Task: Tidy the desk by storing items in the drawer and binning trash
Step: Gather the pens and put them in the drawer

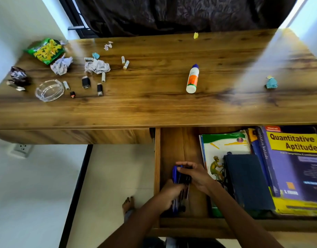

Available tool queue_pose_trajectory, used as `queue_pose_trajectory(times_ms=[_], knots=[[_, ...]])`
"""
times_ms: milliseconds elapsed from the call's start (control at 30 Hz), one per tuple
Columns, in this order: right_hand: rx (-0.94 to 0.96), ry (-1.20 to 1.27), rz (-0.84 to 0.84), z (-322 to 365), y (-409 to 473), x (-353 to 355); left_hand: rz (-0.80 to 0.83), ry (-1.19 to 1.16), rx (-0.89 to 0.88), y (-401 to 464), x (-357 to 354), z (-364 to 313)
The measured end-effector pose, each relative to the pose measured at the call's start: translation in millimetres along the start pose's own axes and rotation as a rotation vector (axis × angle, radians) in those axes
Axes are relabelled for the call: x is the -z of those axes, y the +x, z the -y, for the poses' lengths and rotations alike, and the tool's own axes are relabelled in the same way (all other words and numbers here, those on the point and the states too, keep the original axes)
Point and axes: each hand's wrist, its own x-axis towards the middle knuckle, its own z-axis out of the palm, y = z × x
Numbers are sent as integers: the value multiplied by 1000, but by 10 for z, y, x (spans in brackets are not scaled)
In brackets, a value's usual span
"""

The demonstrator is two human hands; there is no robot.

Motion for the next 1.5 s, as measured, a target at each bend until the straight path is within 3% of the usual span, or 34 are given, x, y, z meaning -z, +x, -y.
queue_pose_trajectory(times_ms=[200, 467, 633, 733, 867, 1100, 1267, 1500], knots=[[48, -100, -44, -130, 52, -90, -143, -47, -49, -81, -13, 104], [143, -351, -82, -149, -11, -245, -272, 182, -231, -141, -172, 291], [259, -436, -167, -107, -78, -178, -202, 613, -325, -227, -124, 337], [293, -505, -263, -109, -108, -71, -111, 851, -266, -271, -126, 348], [302, -673, -350, -216, -132, 51, -112, 1020, -212, -316, -168, 363], [320, -815, -337, -368, -217, 73, -169, 1184, -169, -274, -198, 380], [389, -884, -248, -282, -192, 20, -245, 1249, -313, -264, -155, 362], [470, -1008, -149, -231, -93, 3, -436, 1705, -497, -159, -33, -29]])
